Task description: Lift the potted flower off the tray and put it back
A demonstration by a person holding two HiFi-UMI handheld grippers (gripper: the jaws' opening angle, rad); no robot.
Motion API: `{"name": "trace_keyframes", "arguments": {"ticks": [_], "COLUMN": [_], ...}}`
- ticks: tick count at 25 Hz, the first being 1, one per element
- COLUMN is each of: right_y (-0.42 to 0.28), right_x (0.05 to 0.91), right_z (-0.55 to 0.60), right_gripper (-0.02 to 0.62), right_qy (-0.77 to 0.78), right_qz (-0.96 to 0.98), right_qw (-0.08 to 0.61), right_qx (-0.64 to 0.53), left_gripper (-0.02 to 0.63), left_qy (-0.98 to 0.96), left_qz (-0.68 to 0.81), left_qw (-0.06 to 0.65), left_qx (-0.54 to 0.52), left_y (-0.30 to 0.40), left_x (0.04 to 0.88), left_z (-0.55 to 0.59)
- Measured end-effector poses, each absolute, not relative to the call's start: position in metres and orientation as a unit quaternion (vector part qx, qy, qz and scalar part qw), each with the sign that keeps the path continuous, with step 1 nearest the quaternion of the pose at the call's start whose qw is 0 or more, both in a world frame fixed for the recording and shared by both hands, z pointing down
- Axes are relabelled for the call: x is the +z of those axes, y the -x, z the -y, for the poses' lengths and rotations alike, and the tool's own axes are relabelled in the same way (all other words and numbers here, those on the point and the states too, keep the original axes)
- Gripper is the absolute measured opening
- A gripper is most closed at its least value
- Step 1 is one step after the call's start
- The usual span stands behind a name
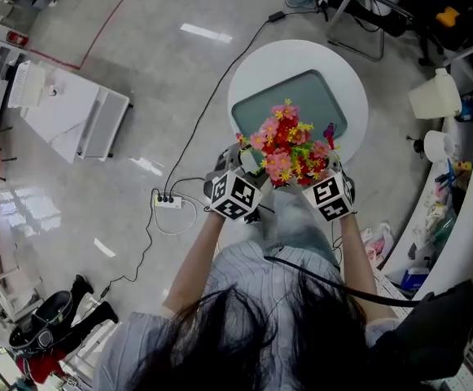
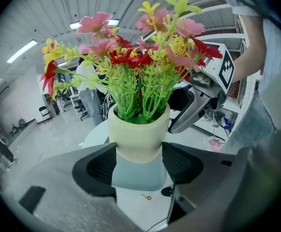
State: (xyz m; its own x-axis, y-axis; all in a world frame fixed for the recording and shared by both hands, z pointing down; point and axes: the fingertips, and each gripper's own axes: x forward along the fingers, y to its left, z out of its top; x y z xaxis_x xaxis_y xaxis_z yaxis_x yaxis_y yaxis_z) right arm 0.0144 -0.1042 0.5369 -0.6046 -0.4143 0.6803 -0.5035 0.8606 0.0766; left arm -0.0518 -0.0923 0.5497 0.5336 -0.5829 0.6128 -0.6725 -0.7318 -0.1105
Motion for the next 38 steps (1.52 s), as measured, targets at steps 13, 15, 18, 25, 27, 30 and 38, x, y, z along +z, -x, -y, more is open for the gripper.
{"name": "trace_keyframes", "arguments": {"ticks": [13,15,18,25,27,30,38], "right_y": [-0.023,-0.025,-0.029,-0.032,-0.032,-0.034,-0.038], "right_x": [0.523,0.522,0.519,0.512,0.51,0.507,0.505], "right_z": [0.047,0.039,0.027,0.003,-0.002,-0.009,-0.024], "right_gripper": [0.264,0.264,0.264,0.265,0.264,0.264,0.264], "right_qy": [-0.304,-0.31,-0.317,-0.333,-0.337,-0.346,-0.364], "right_qz": [0.882,0.881,0.88,0.88,0.879,0.877,0.873], "right_qw": [0.353,0.35,0.349,0.332,0.33,0.325,0.317], "right_qx": [0.066,0.066,0.065,0.075,0.071,0.071,0.077], "left_gripper": [0.285,0.287,0.29,0.296,0.296,0.296,0.296], "left_qy": [-0.887,-0.889,-0.892,-0.898,-0.899,-0.9,-0.904], "left_qz": [0.333,0.33,0.327,0.326,0.323,0.32,0.306], "left_qw": [0.044,0.041,0.04,0.038,0.033,0.022,0.008], "left_qx": [0.317,0.316,0.31,0.293,0.293,0.296,0.3], "left_y": [0.043,0.041,0.037,0.032,0.031,0.029,0.024], "left_x": [0.536,0.534,0.531,0.519,0.516,0.512,0.509], "left_z": [0.042,0.035,0.024,0.004,-0.001,-0.007,-0.019]}}
